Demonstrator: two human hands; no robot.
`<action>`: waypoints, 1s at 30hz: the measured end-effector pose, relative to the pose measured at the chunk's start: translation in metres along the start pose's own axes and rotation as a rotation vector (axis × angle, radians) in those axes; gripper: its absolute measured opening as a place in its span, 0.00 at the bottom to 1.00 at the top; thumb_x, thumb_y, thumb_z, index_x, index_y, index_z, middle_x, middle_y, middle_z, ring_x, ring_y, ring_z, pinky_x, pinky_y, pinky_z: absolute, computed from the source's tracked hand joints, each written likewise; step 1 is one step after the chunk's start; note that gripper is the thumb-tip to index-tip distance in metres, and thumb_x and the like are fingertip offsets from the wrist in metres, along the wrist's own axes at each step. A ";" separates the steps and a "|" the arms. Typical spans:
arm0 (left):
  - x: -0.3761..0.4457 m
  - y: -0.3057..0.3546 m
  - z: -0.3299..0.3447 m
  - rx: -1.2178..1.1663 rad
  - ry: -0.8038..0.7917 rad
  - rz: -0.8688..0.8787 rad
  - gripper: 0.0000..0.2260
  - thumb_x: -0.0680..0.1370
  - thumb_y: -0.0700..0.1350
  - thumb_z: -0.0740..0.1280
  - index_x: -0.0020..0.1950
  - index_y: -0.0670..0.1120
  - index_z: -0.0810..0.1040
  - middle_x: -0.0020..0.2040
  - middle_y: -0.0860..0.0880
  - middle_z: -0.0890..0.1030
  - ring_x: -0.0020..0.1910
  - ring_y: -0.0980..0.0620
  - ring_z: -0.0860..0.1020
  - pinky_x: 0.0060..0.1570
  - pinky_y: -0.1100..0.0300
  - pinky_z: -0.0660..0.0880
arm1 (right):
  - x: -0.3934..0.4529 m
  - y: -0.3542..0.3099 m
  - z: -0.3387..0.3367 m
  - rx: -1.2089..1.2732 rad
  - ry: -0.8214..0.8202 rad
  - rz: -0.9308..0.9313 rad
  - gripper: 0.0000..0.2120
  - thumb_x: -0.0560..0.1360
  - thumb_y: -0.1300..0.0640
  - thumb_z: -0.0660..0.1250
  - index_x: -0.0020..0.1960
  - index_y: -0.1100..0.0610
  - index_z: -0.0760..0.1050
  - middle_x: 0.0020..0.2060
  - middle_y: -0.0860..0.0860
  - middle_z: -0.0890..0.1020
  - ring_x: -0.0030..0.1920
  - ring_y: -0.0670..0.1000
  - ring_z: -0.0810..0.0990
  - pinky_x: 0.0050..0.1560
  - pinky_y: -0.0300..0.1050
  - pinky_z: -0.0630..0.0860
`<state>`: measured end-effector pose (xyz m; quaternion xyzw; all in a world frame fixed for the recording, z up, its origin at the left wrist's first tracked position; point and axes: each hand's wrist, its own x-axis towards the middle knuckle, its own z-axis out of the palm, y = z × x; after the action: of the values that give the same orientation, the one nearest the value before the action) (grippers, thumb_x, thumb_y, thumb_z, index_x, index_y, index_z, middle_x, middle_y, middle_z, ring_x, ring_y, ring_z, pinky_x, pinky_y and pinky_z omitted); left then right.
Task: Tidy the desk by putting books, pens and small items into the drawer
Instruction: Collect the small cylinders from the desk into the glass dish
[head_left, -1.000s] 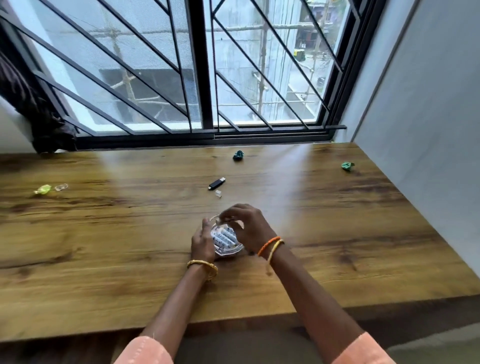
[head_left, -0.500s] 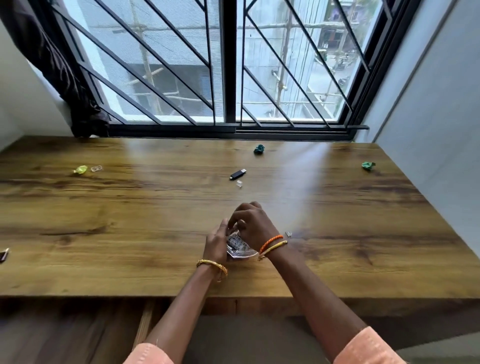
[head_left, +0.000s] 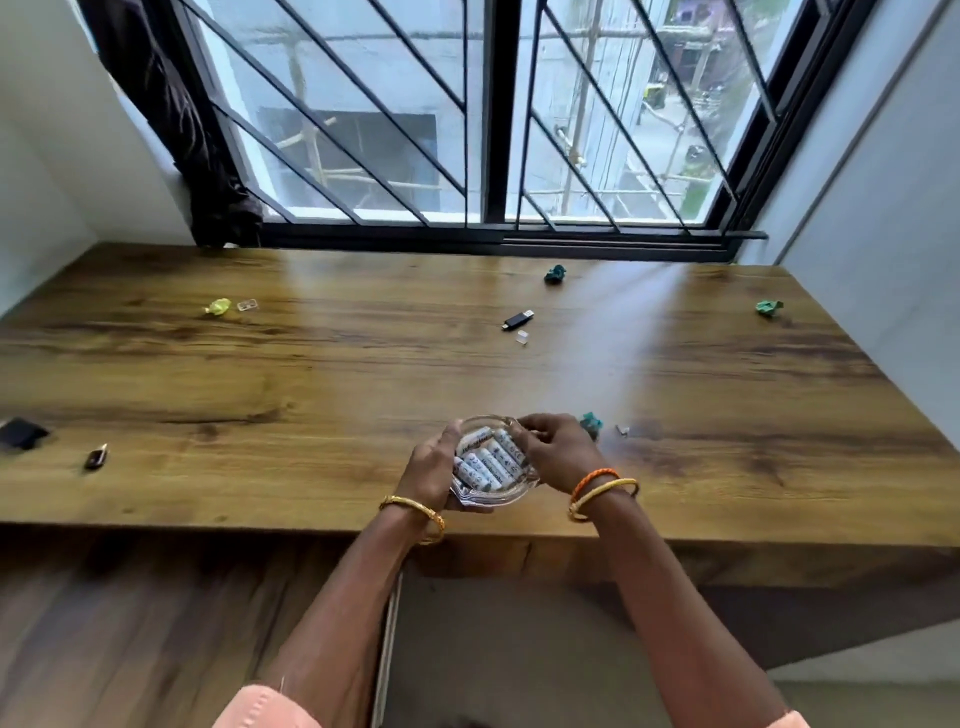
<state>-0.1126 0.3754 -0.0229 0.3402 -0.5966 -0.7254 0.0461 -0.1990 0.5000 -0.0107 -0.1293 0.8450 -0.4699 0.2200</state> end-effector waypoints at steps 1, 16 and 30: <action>-0.006 -0.001 -0.012 0.057 -0.015 0.016 0.18 0.81 0.53 0.58 0.51 0.40 0.79 0.39 0.41 0.82 0.36 0.44 0.81 0.39 0.50 0.81 | -0.006 -0.001 0.009 0.010 -0.007 0.013 0.11 0.77 0.56 0.65 0.54 0.61 0.80 0.48 0.58 0.84 0.45 0.53 0.82 0.51 0.52 0.80; -0.109 -0.083 -0.255 0.370 -0.174 -0.197 0.03 0.78 0.43 0.66 0.49 0.44 0.75 0.35 0.45 0.80 0.24 0.54 0.78 0.25 0.64 0.75 | -0.136 -0.025 0.229 -0.456 -0.186 -0.092 0.15 0.75 0.63 0.60 0.57 0.53 0.79 0.54 0.53 0.79 0.55 0.54 0.78 0.55 0.48 0.75; -0.107 -0.140 -0.285 0.608 -0.310 -0.291 0.06 0.75 0.43 0.70 0.44 0.42 0.77 0.37 0.46 0.81 0.29 0.55 0.76 0.27 0.66 0.71 | -0.150 -0.001 0.286 -0.799 -0.409 -0.091 0.22 0.74 0.67 0.63 0.65 0.50 0.74 0.63 0.52 0.73 0.61 0.56 0.74 0.56 0.51 0.76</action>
<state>0.1726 0.2282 -0.1178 0.3057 -0.7300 -0.5571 -0.2517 0.0729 0.3525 -0.1041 -0.3314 0.8927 -0.0809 0.2944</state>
